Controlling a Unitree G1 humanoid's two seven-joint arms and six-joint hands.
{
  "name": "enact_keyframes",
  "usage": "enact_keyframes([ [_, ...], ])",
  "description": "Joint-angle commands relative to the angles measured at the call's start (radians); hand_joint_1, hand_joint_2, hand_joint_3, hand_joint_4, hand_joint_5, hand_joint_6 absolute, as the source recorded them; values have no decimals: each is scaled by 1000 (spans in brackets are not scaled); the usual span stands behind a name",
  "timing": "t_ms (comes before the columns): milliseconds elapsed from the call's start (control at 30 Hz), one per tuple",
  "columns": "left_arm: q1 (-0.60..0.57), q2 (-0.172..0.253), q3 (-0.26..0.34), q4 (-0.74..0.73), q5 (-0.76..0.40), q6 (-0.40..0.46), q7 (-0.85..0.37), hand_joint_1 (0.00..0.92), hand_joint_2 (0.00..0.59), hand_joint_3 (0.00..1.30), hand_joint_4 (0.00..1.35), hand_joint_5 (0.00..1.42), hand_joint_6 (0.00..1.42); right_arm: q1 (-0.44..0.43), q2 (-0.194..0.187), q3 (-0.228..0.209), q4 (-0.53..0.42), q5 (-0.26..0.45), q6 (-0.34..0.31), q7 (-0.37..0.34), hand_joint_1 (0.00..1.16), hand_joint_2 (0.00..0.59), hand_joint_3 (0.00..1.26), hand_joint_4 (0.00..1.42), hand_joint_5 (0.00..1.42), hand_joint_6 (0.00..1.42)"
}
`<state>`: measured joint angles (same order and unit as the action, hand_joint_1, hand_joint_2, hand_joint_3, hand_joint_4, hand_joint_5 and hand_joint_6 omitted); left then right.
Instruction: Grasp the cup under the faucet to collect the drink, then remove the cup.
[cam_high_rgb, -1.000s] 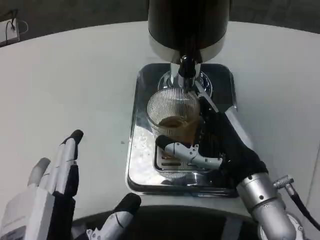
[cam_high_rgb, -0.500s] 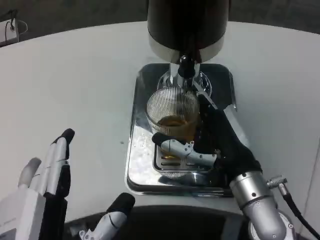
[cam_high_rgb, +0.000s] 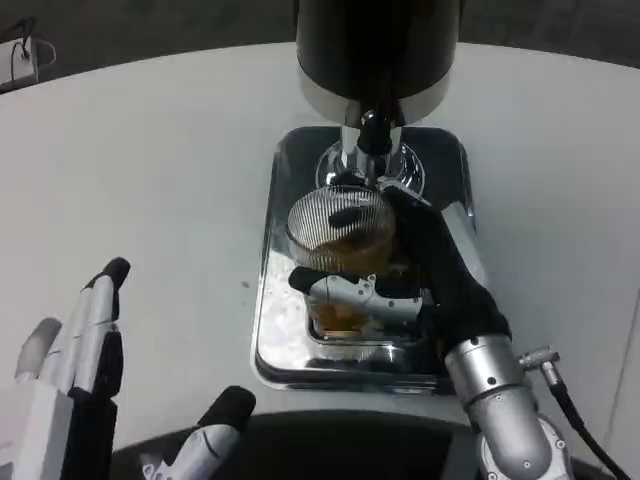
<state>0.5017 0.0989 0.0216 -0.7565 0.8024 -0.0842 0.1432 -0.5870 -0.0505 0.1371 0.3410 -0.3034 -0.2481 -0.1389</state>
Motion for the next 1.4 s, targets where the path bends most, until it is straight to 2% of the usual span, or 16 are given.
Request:
enact_keyframes([
  [33,-4,0,5,-8,20,11,-17,0,147,0,0,63,0,8,8,-5,-7,-3,6,-22,1133,188,582,715,894,1335],
  [133,-13,1,5,-2,20,13,-18,0,147,0,0,62,0,15,6,-10,-22,0,-6,-27,1158,160,656,790,989,1419],
  [233,-20,3,5,6,17,12,-18,0,147,0,0,61,0,28,2,-12,-49,1,-18,-25,1162,132,717,854,1065,1424],
  [433,-30,2,-3,20,9,7,-14,0,147,0,0,61,0,81,-5,-12,-134,13,-28,-7,1162,130,770,917,1154,1424],
  [900,-53,7,-19,56,-7,-9,-5,0,147,0,0,61,0,275,-3,-5,-433,64,-5,81,1162,130,797,930,1181,1424],
  [1200,-61,13,-5,69,-21,-21,2,0,147,0,0,61,0,452,-42,-4,-635,145,-10,192,1162,129,799,942,1186,1424],
  [1400,-52,9,-12,53,11,-21,-4,0,140,0,0,44,0,516,-73,-49,-759,225,-3,240,1162,130,808,942,1186,1424],
])
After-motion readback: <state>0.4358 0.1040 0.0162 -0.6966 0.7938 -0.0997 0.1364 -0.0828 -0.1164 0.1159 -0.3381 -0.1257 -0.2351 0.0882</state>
